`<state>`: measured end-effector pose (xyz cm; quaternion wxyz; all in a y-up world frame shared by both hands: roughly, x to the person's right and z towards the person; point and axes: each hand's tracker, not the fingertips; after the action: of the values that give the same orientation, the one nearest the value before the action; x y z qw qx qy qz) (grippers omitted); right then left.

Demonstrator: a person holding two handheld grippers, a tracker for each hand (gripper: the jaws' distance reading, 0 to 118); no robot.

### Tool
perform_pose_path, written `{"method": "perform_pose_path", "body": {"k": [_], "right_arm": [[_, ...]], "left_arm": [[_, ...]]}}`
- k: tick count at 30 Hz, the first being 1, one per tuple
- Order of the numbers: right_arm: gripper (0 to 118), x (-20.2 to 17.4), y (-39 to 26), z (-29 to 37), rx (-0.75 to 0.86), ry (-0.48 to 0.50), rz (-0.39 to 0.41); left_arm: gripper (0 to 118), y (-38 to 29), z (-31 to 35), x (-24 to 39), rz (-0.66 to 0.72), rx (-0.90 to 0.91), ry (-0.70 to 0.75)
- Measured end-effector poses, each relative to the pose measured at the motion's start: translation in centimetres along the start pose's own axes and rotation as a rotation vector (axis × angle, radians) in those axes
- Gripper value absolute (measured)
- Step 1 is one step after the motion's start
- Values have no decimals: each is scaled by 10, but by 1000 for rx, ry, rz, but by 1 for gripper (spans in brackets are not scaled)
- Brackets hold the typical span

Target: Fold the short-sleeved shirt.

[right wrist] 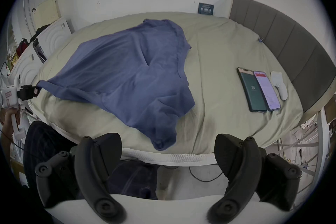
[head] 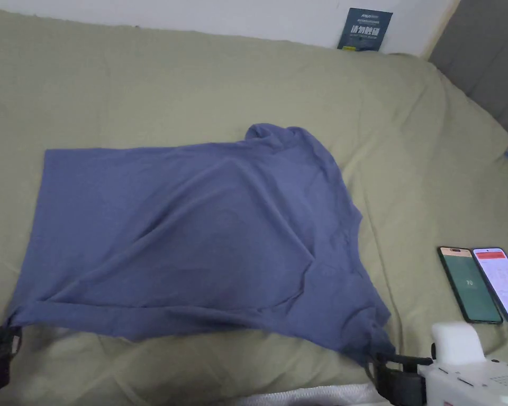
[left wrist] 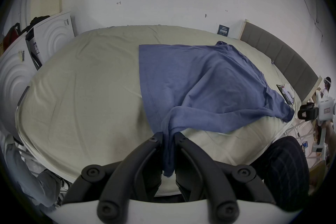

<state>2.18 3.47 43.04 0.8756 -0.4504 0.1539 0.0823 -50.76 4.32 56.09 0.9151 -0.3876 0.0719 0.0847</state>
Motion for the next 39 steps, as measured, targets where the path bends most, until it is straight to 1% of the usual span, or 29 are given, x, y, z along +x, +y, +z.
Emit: {"method": "perform_pose_path", "body": {"k": [2, 5, 6, 7, 8, 9, 11, 12, 13, 15, 17, 18, 19, 22, 25, 26, 27, 29, 32, 33, 34, 36, 38, 39], "right_arm": [[106, 1, 1, -17, -62, 0, 5], [106, -2, 1, -38, -83, -15, 18], [103, -3, 1, -42, -86, -16, 17], [84, -4, 2, -44, -94, 3, 10], [40, -5, 3, -45, -99, 29, -7], [2, -5, 4, -45, -99, 23, -15], [2, -9, 5, -42, -73, 6, -34], [2, -9, 8, -37, -74, 44, -46], [2, -9, 11, -33, -67, 61, -66], [2, -6, 21, -23, -40, 68, -71], [2, -1, 34, -10, -11, 99, -95], [2, 4, 43, -4, 11, 131, -120], [2, 9, 53, 1, 31, 142, -140], [2, 23, 88, 12, 97, 184, -172], [2, 35, 134, 5, 116, 232, -199], [2, 38, 148, 0, 119, 242, -201], [2, 31, 165, -4, 122, 238, -187], [2, 28, 194, -29, 101, 235, -177], [2, 34, 231, -84, 16, 230, -222], [2, 33, 242, -104, -15, 202, -232], [2, 30, 249, -122, -47, 193, -222], [2, 34, 258, -157, -119, 169, -242], [2, 32, 262, -176, -136, 127, -254], [2, 33, 262, -183, -142, 123, -259]], "left_arm": [[10, 5, 2, 2, -5, 8, 27], [10, 10, 1, 3, -2, -46, 15], [10, 11, 1, 5, 2, -48, -2], [10, 11, 2, 8, -1, -49, -6], [10, 12, 1, 9, -4, -51, -3], [9, 12, 1, 8, -17, -48, 15], [9, 14, 2, 11, -36, -44, 17], [8, 16, 3, 12, -38, -45, 18], [8, 17, 2, 9, -45, -54, 10], [8, 22, 3, 11, -69, -74, 12], [8, 26, 4, 7, -89, -66, 10], [8, 31, 7, 5, -86, -53, 11], [8, 39, 9, 3, -81, -54, 3], [8, 64, 8, -8, -65, -25, -7], [8, 94, -4, -16, -47, -15, -33], [8, 103, -10, -18, -41, -18, -36], [8, 114, -19, -19, -34, -25, -41], [8, 131, -45, -28, -28, -45, -32], [8, 157, -89, -36, 27, -143, -27], [8, 163, -107, -37, 72, -182, -18], [8, 168, -125, -40, 95, -235, -12], [8, 172, -156, -45, 111, -274, 63], [8, 173, -178, -49, 135, -328, 95], [8, 172, -186, -52, 153, -350, 97]]}}
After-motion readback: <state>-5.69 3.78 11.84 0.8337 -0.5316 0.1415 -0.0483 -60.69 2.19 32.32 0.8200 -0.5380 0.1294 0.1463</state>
